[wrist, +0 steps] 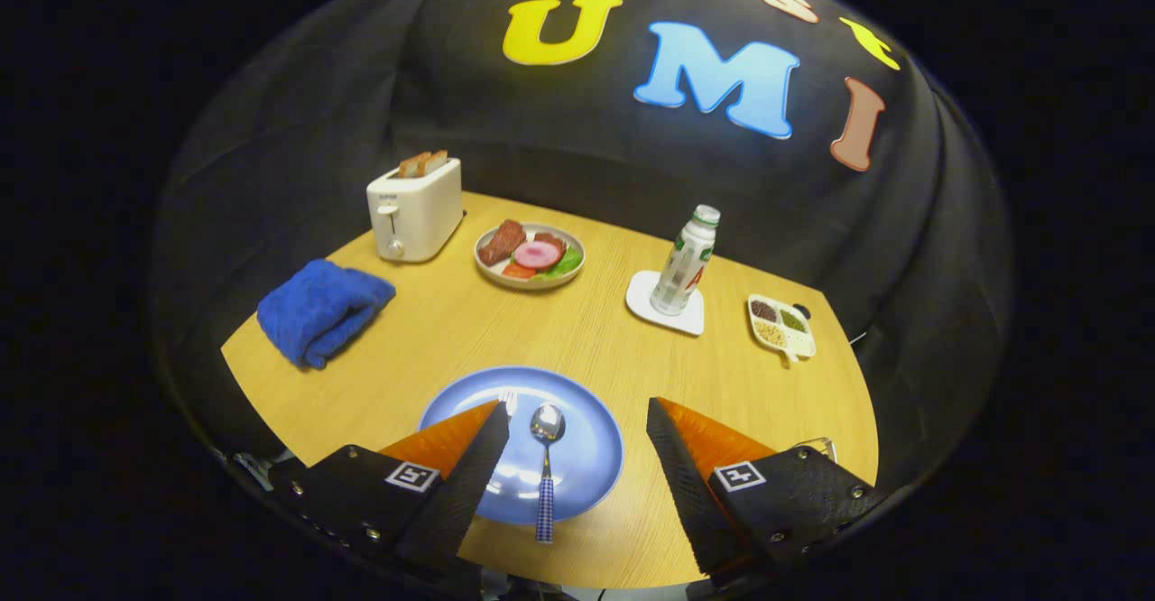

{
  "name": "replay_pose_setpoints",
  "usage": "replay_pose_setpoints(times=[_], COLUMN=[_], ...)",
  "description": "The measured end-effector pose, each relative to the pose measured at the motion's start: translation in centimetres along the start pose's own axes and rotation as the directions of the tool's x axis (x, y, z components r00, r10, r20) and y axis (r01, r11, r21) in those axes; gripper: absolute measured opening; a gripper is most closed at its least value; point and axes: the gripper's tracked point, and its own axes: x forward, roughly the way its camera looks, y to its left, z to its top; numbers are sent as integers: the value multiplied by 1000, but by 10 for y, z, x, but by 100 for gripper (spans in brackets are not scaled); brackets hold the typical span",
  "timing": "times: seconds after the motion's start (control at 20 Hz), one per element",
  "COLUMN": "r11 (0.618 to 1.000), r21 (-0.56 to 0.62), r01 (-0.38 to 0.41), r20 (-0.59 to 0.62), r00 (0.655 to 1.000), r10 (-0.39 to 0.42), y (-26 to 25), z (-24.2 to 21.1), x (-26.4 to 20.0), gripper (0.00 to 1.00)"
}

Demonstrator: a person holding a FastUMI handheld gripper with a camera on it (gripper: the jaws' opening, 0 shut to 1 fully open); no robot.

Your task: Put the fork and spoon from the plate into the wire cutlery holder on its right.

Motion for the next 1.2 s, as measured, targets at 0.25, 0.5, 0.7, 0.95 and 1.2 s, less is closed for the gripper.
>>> replay_pose_setpoints(times=[0.25,0.5,0.7,0.95,1.2], r11=[996,991,993,994,992], r21=[-79,-113,-74,-42,-40], r01=[-39,-69,-88,-103,-122], r20=[-152,-281,-354,-407,-488], r00=[988,959,934,910,869], r10=[27,35,56,77,87], y=[8,8,13,18,21], z=[-33,-63,-81,-92,-108], x=[15,25,33,44,51], gripper=[95,95,92,83,57])
